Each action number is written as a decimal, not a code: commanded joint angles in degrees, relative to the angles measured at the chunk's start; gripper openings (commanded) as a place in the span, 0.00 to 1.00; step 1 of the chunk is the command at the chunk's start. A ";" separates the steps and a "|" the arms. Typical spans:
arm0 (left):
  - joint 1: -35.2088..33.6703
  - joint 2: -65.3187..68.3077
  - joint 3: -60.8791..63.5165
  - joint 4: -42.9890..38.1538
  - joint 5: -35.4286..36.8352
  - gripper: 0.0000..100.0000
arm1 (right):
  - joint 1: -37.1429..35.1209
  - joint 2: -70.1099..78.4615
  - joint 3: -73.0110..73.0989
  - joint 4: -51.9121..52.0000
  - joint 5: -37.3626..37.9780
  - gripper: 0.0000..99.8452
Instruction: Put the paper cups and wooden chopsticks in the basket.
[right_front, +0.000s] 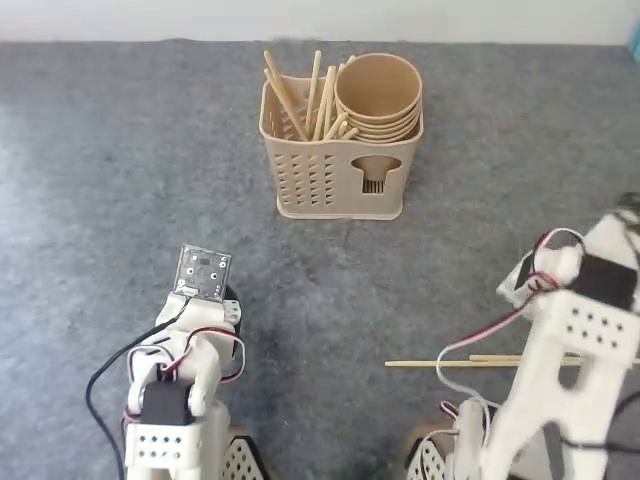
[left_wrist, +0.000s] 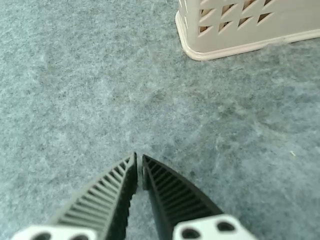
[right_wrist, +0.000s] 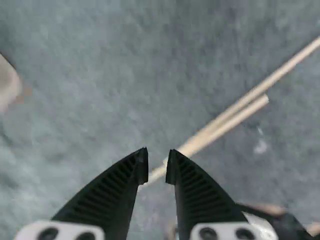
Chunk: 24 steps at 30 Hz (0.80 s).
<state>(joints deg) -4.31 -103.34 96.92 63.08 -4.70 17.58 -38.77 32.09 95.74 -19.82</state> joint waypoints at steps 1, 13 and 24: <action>0.18 -0.97 -0.40 -1.32 -0.35 0.01 | 2.33 4.70 0.88 3.12 11.16 0.07; 0.18 -0.97 -0.40 -1.32 -0.35 0.01 | 18.77 9.19 4.75 4.09 64.35 0.27; 0.26 -0.97 -0.40 -1.32 -0.35 0.01 | 16.13 9.71 10.29 -6.29 88.09 0.34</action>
<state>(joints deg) -4.31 -103.34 96.92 63.08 -4.70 36.31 -29.27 41.67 93.54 67.12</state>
